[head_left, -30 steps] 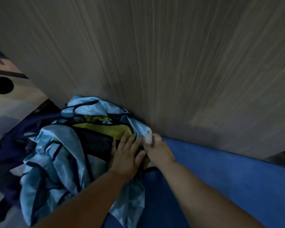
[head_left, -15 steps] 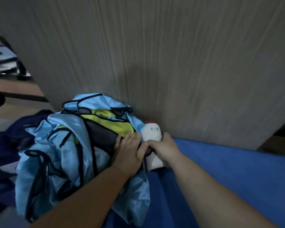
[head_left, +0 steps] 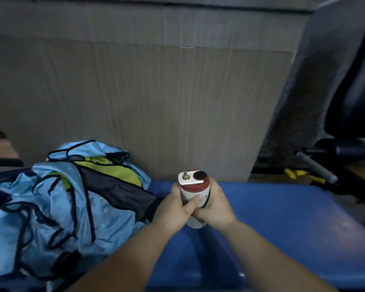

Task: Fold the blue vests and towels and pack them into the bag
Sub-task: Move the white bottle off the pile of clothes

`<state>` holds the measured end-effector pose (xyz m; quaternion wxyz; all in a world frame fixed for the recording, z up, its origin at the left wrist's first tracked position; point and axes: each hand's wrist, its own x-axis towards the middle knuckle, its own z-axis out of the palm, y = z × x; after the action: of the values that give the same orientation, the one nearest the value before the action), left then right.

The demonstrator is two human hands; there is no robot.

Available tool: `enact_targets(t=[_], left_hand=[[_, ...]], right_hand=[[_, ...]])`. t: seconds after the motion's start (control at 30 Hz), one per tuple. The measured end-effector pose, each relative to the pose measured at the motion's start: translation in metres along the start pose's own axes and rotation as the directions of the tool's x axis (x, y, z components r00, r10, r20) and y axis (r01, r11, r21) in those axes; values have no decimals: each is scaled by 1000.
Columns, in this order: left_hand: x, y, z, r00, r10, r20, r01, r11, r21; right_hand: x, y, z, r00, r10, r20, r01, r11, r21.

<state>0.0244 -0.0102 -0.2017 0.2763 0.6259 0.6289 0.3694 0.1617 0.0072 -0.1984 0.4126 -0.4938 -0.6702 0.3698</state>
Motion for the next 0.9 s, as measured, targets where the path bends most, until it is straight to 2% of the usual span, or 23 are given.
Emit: enact_targets(t=[0.17, 0.3, 0.47, 0.73, 0.9], left_hand=[[-3, 36, 44, 992, 29, 122, -27, 999, -20], [5, 71, 85, 986, 34, 165, -25, 998, -56], [28, 114, 146, 975, 66, 212, -49, 995, -85], [75, 173, 240, 948, 152, 280, -110, 981, -161], [116, 200, 291, 941, 138, 310, -93, 983, -156]], right_hand=[[-29, 16, -55, 997, 5, -72, -7, 1000, -26], [-39, 35, -100, 985, -23, -171, 19, 1000, -24], [-40, 67, -161, 964, 18, -267, -31, 998, -48], [-15, 133, -254, 885, 97, -456, -154, 984, -89], [18, 166, -296, 853, 93, -514, -136, 990, -47]])
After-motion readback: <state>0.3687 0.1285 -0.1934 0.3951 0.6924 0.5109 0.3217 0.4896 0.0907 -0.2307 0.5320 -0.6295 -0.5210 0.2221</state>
